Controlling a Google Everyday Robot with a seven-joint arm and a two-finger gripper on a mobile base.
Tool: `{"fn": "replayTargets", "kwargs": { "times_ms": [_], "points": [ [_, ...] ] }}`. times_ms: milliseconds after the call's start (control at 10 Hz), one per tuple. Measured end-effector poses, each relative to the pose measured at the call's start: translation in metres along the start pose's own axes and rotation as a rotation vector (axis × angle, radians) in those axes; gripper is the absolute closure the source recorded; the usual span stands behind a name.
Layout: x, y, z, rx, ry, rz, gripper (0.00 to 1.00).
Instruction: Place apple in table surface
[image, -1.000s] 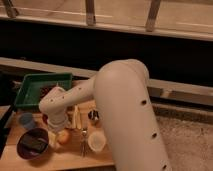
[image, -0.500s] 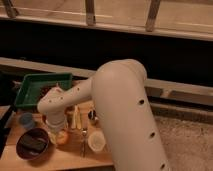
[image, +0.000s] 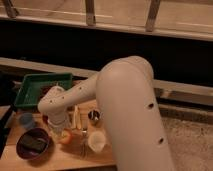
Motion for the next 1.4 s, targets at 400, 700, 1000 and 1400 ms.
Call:
{"fn": "replayTargets", "kwargs": {
  "times_ms": [400, 700, 1000, 1400],
  "points": [
    [0.022, -0.028, -0.042, 0.093, 0.024, 0.100, 1.00],
    [0.038, -0.078, -0.074, 0.150, 0.007, 0.236, 1.00],
    [0.054, -0.141, -0.100, 0.167, -0.048, 0.372, 1.00],
    [0.067, -0.223, -0.141, 0.191, -0.135, 0.517, 1.00]
  ]
}}
